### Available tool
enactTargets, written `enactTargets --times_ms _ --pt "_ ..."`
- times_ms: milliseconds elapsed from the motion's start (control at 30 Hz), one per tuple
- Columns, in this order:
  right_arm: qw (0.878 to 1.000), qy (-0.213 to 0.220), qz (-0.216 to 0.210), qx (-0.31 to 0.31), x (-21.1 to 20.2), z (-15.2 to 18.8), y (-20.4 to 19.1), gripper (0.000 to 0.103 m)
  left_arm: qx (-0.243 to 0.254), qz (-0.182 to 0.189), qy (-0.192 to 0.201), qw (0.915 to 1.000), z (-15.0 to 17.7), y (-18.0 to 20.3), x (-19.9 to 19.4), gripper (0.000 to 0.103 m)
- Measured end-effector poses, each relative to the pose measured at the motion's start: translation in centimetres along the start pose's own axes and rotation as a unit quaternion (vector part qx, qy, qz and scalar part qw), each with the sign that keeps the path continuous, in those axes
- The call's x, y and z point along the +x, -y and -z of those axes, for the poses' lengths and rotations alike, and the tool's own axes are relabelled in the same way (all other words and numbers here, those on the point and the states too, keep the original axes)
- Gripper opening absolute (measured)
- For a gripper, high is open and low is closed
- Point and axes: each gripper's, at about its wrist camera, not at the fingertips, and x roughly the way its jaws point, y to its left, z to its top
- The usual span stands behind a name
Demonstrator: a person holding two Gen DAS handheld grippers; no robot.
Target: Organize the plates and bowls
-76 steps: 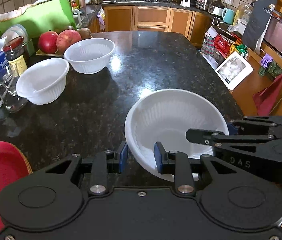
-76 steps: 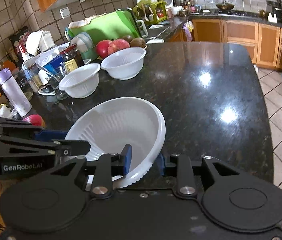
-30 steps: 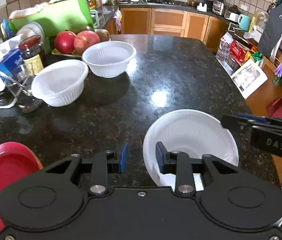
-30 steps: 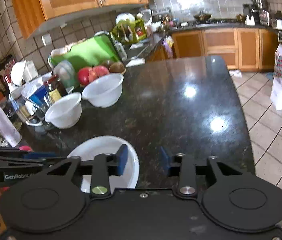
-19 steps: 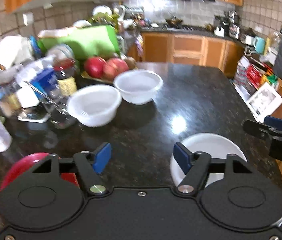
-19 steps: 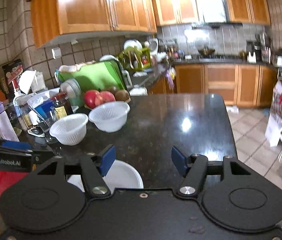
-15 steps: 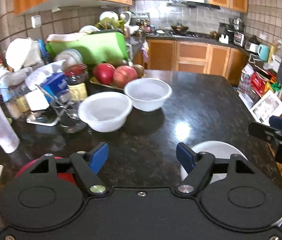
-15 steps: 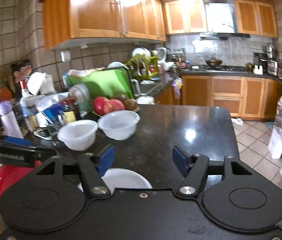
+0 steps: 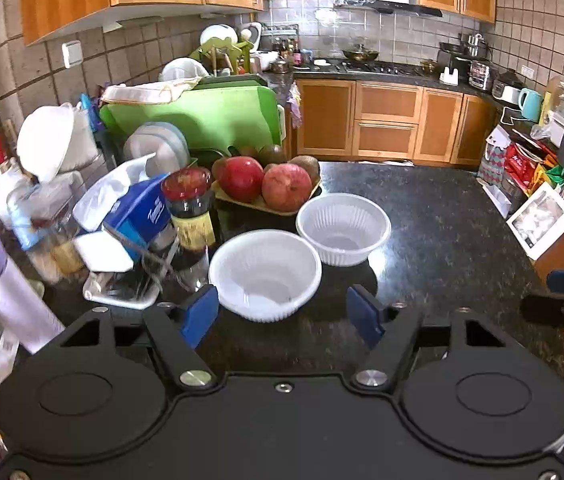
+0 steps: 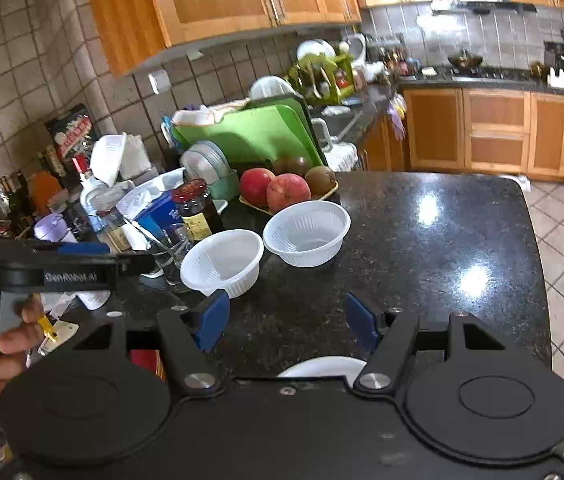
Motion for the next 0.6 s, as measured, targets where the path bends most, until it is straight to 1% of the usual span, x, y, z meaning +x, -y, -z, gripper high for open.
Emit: enactTargets --times_ms 33,167,267,300,333,433,533,600 --pt "1.0 -0.005 0.003 0.002 0.5 -0.5 -0.2 0.064 0.005 0.009 -0.001 0.9999 -0.7 -0.2 0.3 0.07" --pt "0.999 -0.03 0.018 0.022 2.8 -2.6 -0.3 0.059 0.019 0.024 -0.014 0.9994 -2.4 -0.6 2.0 0.068" --pt "0.997 -0.052 0.027 0.048 4.6 -4.1 0.1 0.053 0.02 0.036 -0.035 0.9986 -3.7 -0.9 3.6 0.064" --pt "0.996 -0.059 0.029 0.056 5.3 -4.7 0.3 0.05 0.021 0.042 -0.043 0.9979 -4.1 -1.0 4.3 0.064" --pt "0.995 -0.066 0.033 0.062 6.0 -5.2 0.4 0.05 0.021 0.046 -0.05 0.9975 -4.6 -1.2 4.9 0.064" --pt "0.993 -0.076 0.047 0.074 7.7 -6.5 0.8 0.049 0.02 0.049 -0.061 0.9967 -5.9 -1.3 6.7 0.063" --pt "0.991 -0.083 0.06 0.084 9.4 -7.4 1.0 0.047 0.023 0.037 -0.071 0.9965 -6.8 -1.2 8.2 0.063" --pt "0.99 -0.088 0.068 0.083 10.7 -7.9 1.0 0.045 0.029 0.036 -0.077 0.9959 -7.3 -0.9 9.4 0.063"
